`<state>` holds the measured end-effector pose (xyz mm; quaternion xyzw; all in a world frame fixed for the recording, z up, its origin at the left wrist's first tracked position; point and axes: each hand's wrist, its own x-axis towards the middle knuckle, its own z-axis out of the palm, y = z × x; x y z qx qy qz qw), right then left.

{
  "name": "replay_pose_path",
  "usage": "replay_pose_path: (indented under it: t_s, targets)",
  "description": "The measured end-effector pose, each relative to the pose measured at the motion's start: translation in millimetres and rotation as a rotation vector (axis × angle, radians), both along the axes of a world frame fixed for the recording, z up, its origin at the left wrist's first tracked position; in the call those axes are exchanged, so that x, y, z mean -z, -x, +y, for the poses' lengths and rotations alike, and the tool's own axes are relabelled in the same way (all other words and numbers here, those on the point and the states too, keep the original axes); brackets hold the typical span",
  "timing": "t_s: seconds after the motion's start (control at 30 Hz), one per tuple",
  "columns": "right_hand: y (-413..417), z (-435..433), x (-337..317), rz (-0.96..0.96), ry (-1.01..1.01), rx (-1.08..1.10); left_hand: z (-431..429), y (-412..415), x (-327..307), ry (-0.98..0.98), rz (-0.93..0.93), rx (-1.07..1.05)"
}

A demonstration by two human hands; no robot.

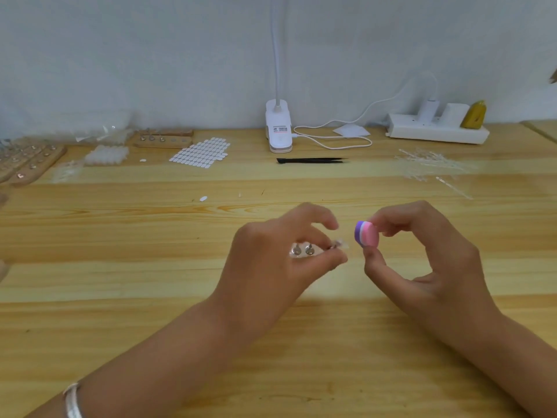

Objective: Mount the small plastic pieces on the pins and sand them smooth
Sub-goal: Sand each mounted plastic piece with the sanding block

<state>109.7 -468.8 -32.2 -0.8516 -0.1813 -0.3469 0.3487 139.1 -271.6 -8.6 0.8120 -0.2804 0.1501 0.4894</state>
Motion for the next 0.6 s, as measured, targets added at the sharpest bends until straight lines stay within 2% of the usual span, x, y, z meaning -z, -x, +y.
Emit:
replay_pose_path:
  t_s: [0.3, 0.6]
  targets:
    - [15, 24, -8, -0.013, -0.069, -0.216, 25, 25, 7, 0.253, 0.341, 0.048]
    - [22, 34, -1, 0.161, -0.139, -0.254, 21, 28, 8, 0.261, 0.404, 0.092]
